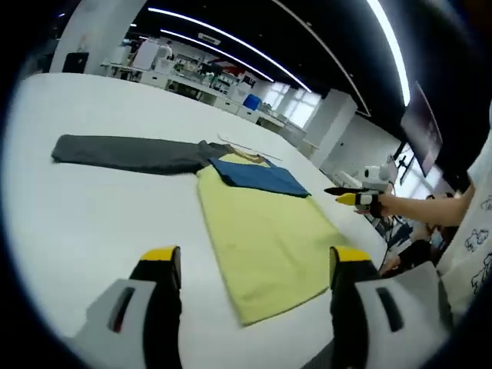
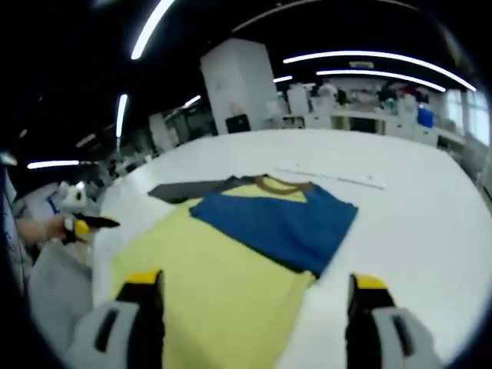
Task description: Fold the garment on the visible template until the final outline fits inside the template.
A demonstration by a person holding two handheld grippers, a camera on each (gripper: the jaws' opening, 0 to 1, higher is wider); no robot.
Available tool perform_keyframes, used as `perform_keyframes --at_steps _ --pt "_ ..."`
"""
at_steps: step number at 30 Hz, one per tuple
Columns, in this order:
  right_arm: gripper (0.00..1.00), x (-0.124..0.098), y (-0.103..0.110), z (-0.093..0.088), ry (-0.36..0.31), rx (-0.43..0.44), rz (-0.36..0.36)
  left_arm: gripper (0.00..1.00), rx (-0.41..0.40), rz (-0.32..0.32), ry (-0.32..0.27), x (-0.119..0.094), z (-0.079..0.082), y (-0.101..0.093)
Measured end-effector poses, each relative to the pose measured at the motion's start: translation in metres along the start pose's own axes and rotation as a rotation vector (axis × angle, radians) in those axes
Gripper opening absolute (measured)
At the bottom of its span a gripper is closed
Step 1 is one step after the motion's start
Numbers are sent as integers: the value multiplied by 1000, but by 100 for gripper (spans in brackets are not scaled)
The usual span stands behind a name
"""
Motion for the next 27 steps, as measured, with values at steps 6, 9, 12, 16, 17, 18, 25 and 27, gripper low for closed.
perform_keyframes --at_steps 6,9,12,16,17,18,25,27 --pt "100 -10 10 0 -31 18 -8 76 -2 95 -57 -5 42 48" --pt "99 -17 15 -1 -35 21 -11 76 -10 165 -122 -8 65 68" --pt "100 -26 24 0 -70 55 -19 74 -6 253 -172 -9 86 102" --pt "100 -36 33 -3 -87 84 -35 68 -30 409 -230 -13 105 144" --pt "100 -38 35 -4 -91 89 -36 67 -10 428 -234 -14 109 147" --pt "99 -42 39 -6 -91 96 -41 67 -2 440 -252 -14 113 152" --pt "99 -63 43 -18 -89 137 -80 63 -69 505 -306 -12 129 182" --pt "99 -69 43 -20 -87 141 -92 60 -77 520 -307 -12 129 190"
Point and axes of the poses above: the point that each gripper's makers call its tool centre point, and the gripper's own axes: x roughly forward along the fingers, y roughly to its left, z roughly out of its top, the point moved 5 cm from there along -x, roughly backward along the fingers, and after that the axes turned 11 degrees about -x, right-handed, at the moved point
